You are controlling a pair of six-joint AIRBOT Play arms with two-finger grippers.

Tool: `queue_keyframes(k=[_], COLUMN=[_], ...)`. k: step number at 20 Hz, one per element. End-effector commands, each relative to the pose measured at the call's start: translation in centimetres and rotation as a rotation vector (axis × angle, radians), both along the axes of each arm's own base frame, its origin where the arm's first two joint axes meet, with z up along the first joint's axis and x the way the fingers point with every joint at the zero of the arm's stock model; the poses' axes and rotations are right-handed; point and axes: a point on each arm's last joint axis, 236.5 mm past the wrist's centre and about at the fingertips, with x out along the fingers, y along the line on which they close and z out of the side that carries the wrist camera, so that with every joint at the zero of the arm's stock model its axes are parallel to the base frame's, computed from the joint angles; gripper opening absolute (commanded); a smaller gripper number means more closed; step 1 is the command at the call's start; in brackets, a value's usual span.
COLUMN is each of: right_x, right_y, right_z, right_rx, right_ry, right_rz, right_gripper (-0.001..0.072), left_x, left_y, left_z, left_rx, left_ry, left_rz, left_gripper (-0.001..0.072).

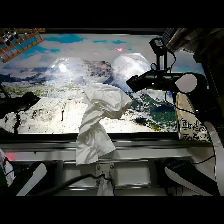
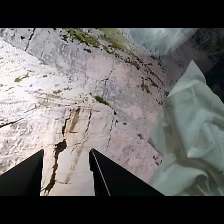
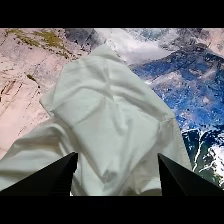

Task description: Fold the clothes and pants, and hang the long-sleeved shirts on hangers.

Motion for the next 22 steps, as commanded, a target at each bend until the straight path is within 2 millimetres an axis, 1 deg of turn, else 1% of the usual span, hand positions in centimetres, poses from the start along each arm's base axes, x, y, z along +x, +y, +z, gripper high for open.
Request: queue_keyframes(k=[1,5,7,9,10,11,12,14,18,19,20,22], right_x=[0.0,0.0,0.0,0.0,0.0,0.0,0.0,0.0,0.0,0.0,0.0,0.1], right_y=[0.0,0.0,0.1,0.1,0.0,0.0,0.1,0.1,0.1,0.0,0.1,0.0], right_z=[0.0,0.0,0.0,0.0,0.0,0.0,0.0,0.0,0.0,0.0,0.0,0.1], right_rx=[0.000,0.000,0.000,0.000,0.000,0.000,0.000,0.000,0.000,0.000,0.000,0.001], right_ry=[0.000,0.000,0.000,0.000,0.000,0.000,0.000,0.000,0.000,-0.001,0.000,-0.004], right_rz=[0.001,0.001,0.001,0.001,0.001,0.001,0.001,0.001,0.001,0.001,0.001,-0.001], right_gripper=[0.0566,0.0566,0.0566,0.0566,0.0566,0.0566,0.0566,0.0566,0.0566,0.0566,0.0566,0.0566], left_x=[0.0,0.2,0.3,0.3,0.4,0.3,0.0,-0.8,-3.1,-3.7,-4.3,-5.8], left_y=[0.0,0.1,-1.1,-3.1,-4.3,-5.5,-6.8,-9.3,-15.4,-16.5,-17.2,-17.4], left_z=[0.0,0.1,0.6,1.5,2.1,2.6,3.1,4.3,6.7,6.9,6.7,5.2], left_rx=[0.001,0.003,-0.064,-0.147,-0.168,-0.184,-0.194,-0.189,-0.186,-0.191,-0.185,-0.107], left_ry=[-0.001,-0.007,-0.013,-0.028,-0.050,-0.067,-0.074,-0.091,-0.134,-0.128,-0.103,-0.034], left_rz=[0.000,0.005,0.004,-0.025,-0.074,-0.119,-0.160,-0.238,-0.407,-0.430,-0.439,-0.462], left_gripper=[0.0292,0.0291,0.0292,0.0291,0.0290,0.0270,0.0253,0.0253,0.0252,0.0252,0.0253,0.0252])
